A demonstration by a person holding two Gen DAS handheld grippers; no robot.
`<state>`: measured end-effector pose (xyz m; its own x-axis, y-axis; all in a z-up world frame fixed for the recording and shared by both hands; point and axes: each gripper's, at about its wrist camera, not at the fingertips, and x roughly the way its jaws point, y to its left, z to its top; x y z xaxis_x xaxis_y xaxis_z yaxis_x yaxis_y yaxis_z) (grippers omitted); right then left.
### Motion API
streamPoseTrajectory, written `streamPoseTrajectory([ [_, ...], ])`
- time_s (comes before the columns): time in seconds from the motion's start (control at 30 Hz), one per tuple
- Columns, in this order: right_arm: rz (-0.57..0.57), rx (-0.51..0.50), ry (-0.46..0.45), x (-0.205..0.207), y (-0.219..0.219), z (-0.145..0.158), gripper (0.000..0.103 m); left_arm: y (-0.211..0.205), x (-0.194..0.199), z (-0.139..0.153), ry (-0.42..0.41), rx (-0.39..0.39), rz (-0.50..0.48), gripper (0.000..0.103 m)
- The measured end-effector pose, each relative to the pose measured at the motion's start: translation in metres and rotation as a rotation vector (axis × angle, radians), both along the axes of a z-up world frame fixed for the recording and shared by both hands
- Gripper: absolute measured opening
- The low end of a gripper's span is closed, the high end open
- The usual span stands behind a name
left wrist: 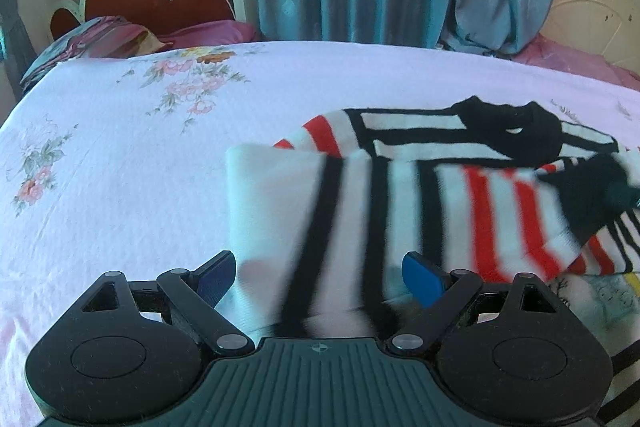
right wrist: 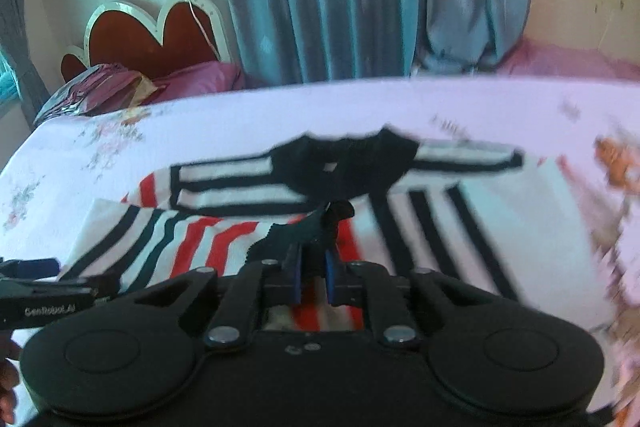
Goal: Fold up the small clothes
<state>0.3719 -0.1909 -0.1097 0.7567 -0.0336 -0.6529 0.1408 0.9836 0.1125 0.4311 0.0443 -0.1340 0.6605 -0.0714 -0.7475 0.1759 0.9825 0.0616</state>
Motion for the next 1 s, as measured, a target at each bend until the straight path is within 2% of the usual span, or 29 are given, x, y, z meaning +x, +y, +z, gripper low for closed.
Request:
streamPoseTrajectory([
  [0.13,-0.05,-0.03,-0.006,-0.003,-0.026,0.004,0.011,0.012,-0.013,-0.005,-0.004,0.015,0.001,0.089],
  [0.27,-0.13,0.021,0.014,-0.007,-0.058,-0.005,0.011,0.016,-0.026,-0.014,0.005,-0.002,-0.019,0.089],
  [0.37,-0.167,0.047,0.022,-0.011,-0.073,-0.012,0.011,0.014,-0.032,-0.018,0.007,0.013,-0.033,0.089],
  [0.5,-0.201,0.017,0.034,-0.016,-0.083,-0.018,0.004,0.016,-0.042,-0.02,-0.002,0.01,-0.049,0.089],
  [0.53,-0.201,0.032,0.055,-0.016,-0.087,-0.021,0.006,0.015,-0.043,-0.021,0.009,0.011,-0.057,0.089],
  [0.6,-0.167,0.11,0.093,-0.016,-0.093,-0.029,0.018,0.017,-0.049,-0.022,0.009,0.005,-0.068,0.089],
  [0.67,-0.152,0.156,0.079,-0.02,-0.093,-0.03,0.049,0.017,-0.054,-0.025,-0.012,0.037,-0.074,0.089],
  [0.73,-0.149,0.166,0.064,-0.02,-0.092,-0.03,0.061,0.017,-0.051,-0.028,-0.028,0.052,-0.065,0.089],
  [0.87,-0.131,0.18,0.106,-0.011,-0.086,-0.037,0.058,0.011,-0.04,-0.032,-0.097,0.06,-0.06,0.089],
  [0.9,-0.134,0.181,0.115,-0.008,-0.084,-0.04,0.057,0.011,-0.038,-0.032,-0.12,0.065,-0.055,0.087],
  [0.97,-0.14,0.168,0.125,-0.004,-0.081,-0.044,0.051,0.011,-0.036,-0.03,-0.143,0.042,-0.051,0.06],
  [1.0,-0.14,0.162,0.129,-0.003,-0.079,-0.046,0.049,0.011,-0.035,-0.03,-0.139,0.026,-0.051,0.056],
])
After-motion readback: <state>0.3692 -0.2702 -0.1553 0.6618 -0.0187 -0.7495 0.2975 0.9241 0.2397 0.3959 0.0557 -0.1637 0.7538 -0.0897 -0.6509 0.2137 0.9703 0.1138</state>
